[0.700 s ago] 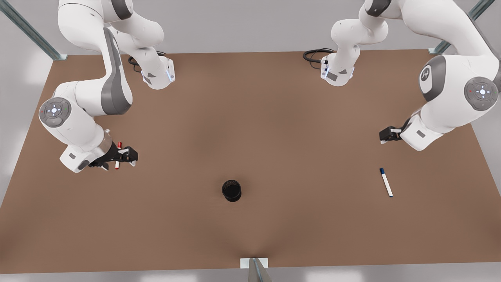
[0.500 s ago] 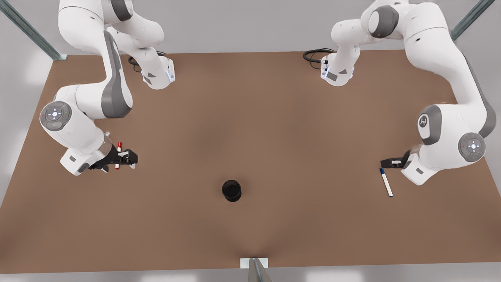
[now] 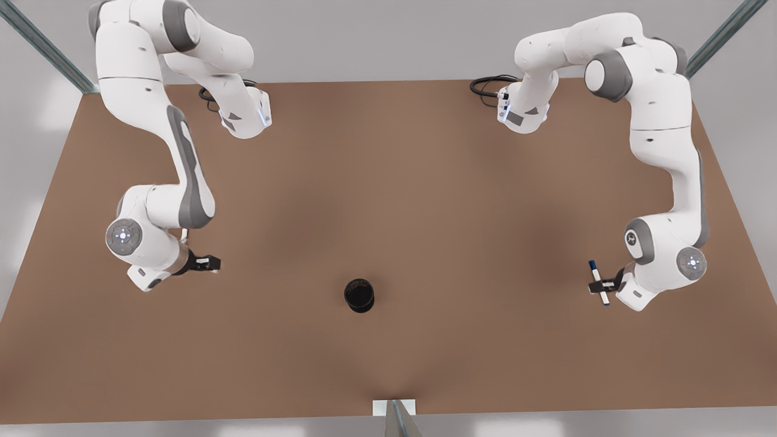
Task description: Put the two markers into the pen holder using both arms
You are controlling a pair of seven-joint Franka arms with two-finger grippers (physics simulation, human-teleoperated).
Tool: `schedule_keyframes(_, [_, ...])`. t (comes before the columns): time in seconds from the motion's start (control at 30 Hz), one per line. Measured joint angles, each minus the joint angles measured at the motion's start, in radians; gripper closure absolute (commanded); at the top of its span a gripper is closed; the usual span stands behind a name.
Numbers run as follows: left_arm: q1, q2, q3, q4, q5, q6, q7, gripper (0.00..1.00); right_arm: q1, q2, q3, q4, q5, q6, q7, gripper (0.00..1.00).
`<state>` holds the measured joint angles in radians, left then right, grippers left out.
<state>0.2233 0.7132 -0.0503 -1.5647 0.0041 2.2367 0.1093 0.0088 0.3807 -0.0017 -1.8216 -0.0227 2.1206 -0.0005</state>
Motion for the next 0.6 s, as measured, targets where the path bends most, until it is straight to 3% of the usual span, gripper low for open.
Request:
schedule_keyframes(0.27, [0.001,0.068,0.029,0.003,0.003,0.104,0.069,0.01,-0.083,0.099,0.002,-0.086,-0.001,0.169,-0.001,0.00])
schedule_keyframes(0.33, [0.003,0.083,0.031,0.006,0.002,0.116,0.082,0.09,-0.094,0.129,0.002,-0.085,-0.002,0.196,-0.002,0.00])
schedule_keyframes(0.4, [0.004,0.093,0.032,0.008,0.002,0.125,0.093,0.26,-0.107,0.157,0.002,-0.084,-0.003,0.223,-0.006,0.00])
schedule_keyframes(0.6, [0.002,0.102,0.032,0.009,0.003,0.139,0.120,0.49,-0.129,0.213,0.002,-0.081,-0.004,0.291,-0.017,0.00])
